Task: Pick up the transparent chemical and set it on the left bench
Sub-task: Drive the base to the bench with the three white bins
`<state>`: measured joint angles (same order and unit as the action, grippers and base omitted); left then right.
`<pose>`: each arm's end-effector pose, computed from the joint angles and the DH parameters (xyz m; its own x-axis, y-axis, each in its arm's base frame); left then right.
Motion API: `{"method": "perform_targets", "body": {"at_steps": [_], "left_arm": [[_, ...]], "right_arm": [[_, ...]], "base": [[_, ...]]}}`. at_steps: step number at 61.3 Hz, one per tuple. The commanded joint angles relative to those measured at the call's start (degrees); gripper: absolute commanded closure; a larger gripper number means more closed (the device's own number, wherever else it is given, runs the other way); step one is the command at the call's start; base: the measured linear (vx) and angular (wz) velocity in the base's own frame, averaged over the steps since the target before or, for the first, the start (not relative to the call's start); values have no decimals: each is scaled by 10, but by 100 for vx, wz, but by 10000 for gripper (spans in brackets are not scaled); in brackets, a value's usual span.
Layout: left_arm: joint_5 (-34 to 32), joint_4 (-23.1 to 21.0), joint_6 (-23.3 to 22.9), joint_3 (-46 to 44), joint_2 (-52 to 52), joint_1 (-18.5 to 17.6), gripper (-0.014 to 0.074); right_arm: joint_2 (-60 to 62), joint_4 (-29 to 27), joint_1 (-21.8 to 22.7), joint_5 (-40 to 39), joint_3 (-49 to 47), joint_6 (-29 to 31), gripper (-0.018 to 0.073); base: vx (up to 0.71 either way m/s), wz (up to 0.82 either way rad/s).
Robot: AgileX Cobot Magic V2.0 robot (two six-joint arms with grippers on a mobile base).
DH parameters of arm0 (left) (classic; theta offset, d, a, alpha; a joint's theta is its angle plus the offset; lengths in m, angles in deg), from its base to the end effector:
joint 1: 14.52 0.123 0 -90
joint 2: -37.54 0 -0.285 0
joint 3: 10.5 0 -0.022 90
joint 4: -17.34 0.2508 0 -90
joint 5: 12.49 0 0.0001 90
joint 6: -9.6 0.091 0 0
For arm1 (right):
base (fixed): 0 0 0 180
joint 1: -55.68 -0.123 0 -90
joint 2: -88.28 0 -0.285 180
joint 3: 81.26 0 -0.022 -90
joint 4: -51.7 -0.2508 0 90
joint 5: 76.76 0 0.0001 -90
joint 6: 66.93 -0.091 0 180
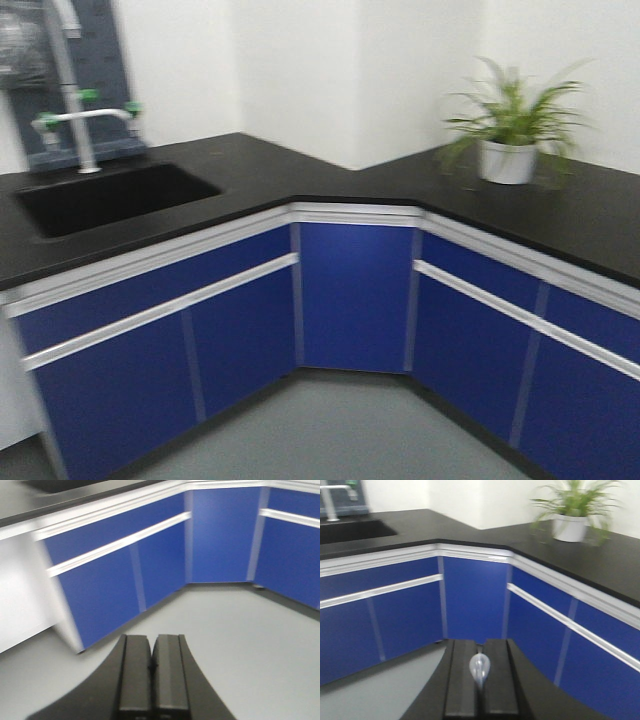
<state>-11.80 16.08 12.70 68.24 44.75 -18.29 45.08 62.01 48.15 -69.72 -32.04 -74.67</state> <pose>0.0566 -0.0038 0.2037 0.0606 0.0282 -0.9978 0.0641 0.9974 0.0321 0.1326 0.0155 0.3146 -0.1561 -0.0645 -0.9856 -0.1165 0.9921 -0.0465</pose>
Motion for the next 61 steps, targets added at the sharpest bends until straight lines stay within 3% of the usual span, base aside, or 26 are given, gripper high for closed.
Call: {"method": "perform_targets", "body": {"at_steps": [1,61], "left_arm": [[-45,0,-4,9,-11,-1,600],[-45,0,-4,9,-11,-1,600]], "right_arm": [[1,4,3,-46,-18,4,564],[1,4,3,-46,-18,4,564]], "base": [[-7,88],[11,71]]}}
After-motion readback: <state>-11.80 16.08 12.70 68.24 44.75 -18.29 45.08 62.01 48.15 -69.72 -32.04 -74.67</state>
